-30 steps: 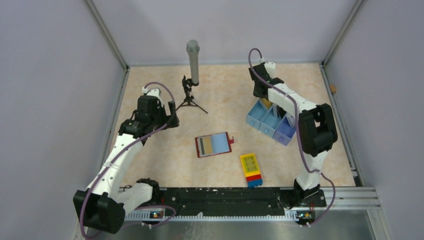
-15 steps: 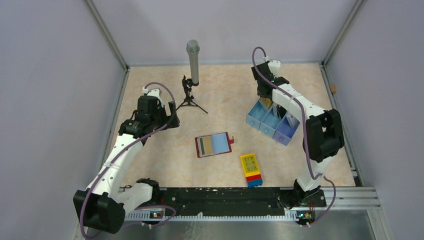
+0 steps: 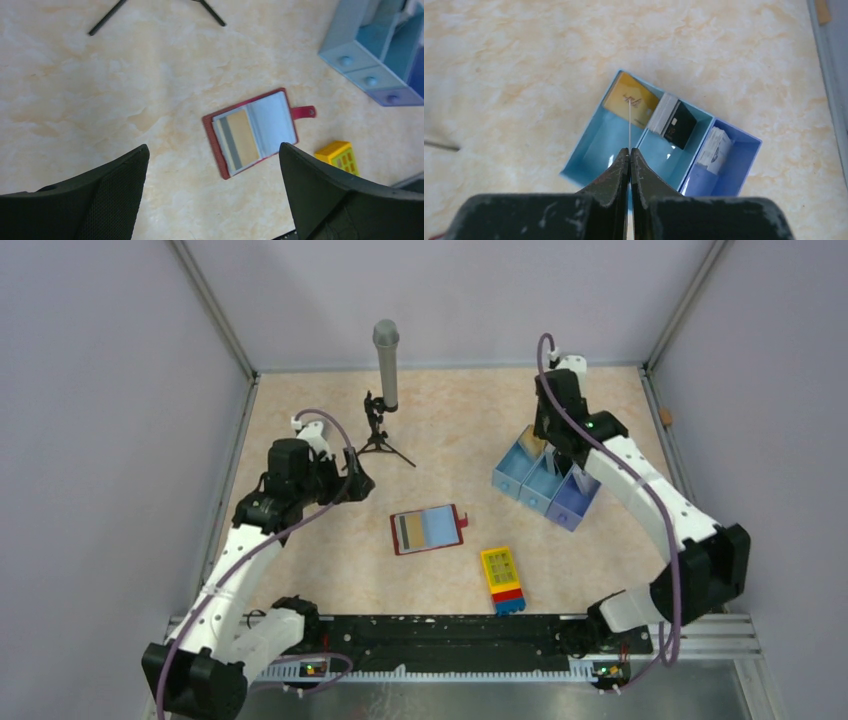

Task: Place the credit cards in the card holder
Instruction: Pick up the credit card from the storage box, then insert the credit card into the card holder.

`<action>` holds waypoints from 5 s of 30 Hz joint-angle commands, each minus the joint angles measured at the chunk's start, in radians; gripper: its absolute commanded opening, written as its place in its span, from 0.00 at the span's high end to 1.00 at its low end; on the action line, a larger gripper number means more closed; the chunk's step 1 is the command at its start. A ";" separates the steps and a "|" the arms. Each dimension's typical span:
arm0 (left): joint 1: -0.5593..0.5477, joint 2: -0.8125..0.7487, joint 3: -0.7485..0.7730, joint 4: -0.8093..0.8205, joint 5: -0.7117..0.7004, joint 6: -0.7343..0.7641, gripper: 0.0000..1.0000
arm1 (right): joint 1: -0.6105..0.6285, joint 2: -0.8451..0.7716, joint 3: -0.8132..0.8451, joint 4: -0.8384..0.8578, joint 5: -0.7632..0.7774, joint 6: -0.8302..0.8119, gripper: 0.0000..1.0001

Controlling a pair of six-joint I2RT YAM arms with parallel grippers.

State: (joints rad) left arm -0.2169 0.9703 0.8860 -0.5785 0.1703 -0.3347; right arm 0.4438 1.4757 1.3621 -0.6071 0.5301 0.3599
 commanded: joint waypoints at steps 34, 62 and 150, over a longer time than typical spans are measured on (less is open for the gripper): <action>-0.437 0.030 -0.232 0.944 0.653 -0.381 0.85 | 0.118 -0.223 -0.289 0.463 -1.646 -0.035 1.00; -0.317 0.192 -0.585 0.991 0.150 -0.806 1.00 | 0.121 0.081 -0.433 0.409 -0.927 0.109 0.43; -0.229 0.760 -0.626 1.604 0.269 -0.783 1.00 | 0.269 0.239 -0.315 0.235 -0.571 0.099 1.00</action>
State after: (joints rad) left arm -0.4458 1.6997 0.2848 0.9501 0.4561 -1.1172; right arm 0.6941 1.6993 1.0039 -0.3687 -0.0494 0.4648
